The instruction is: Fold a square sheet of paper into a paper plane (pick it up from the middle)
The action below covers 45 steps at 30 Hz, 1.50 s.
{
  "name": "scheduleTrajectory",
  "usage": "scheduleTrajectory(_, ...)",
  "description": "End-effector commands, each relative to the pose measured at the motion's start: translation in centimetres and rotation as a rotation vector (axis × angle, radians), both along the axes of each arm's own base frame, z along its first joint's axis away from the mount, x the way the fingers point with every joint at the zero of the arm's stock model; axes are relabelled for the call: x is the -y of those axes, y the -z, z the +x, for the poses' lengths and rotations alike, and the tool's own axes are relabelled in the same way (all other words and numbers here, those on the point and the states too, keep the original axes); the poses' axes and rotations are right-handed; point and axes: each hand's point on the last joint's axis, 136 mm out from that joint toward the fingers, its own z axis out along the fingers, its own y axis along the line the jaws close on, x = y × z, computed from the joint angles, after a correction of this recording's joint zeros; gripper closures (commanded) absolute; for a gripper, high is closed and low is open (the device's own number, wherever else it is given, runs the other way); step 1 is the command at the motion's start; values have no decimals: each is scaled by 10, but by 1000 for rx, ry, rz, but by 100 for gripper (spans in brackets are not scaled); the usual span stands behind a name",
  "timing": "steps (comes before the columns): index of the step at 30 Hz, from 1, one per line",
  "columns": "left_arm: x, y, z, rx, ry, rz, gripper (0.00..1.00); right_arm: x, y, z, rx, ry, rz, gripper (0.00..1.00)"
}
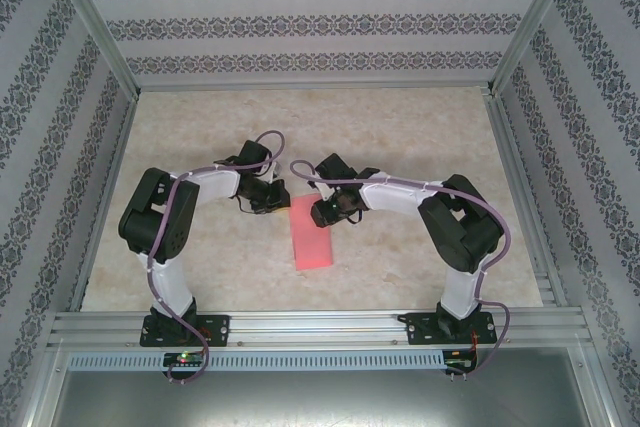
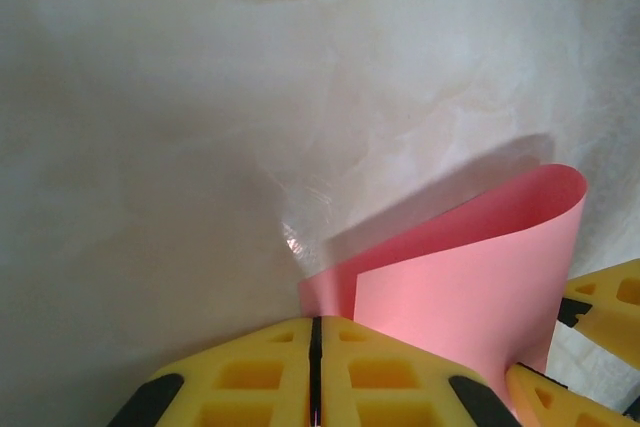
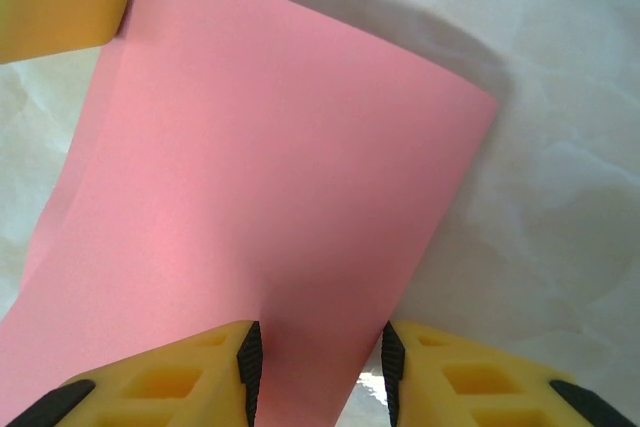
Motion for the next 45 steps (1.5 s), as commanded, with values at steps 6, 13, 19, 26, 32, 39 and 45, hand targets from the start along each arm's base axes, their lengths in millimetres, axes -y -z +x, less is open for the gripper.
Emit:
scheduleTrajectory(6,9,0,17,72,19,-15,89,-5,-1,-3,29,-46,-38,61)
scheduleTrajectory(13,12,-11,19,83,21,-40,88,-3,4,-3,24,-25,-72,59)
scheduleTrajectory(19,10,-28,18,111,24,-40,85,-4,6,-1,28,-11,-86,58)
scheduleTrajectory(26,-2,-44,10,129,7,12,78,-8,4,0,37,-8,-85,58)
scheduleTrajectory(32,-9,-41,-14,96,-2,13,70,-15,2,1,42,-7,-76,57)
scheduleTrajectory(39,-14,-30,-30,68,-15,8,67,-20,2,0,50,-17,-84,56)
scheduleTrajectory(45,-20,-29,-39,67,-21,20,66,-20,4,-2,52,-40,-106,56)
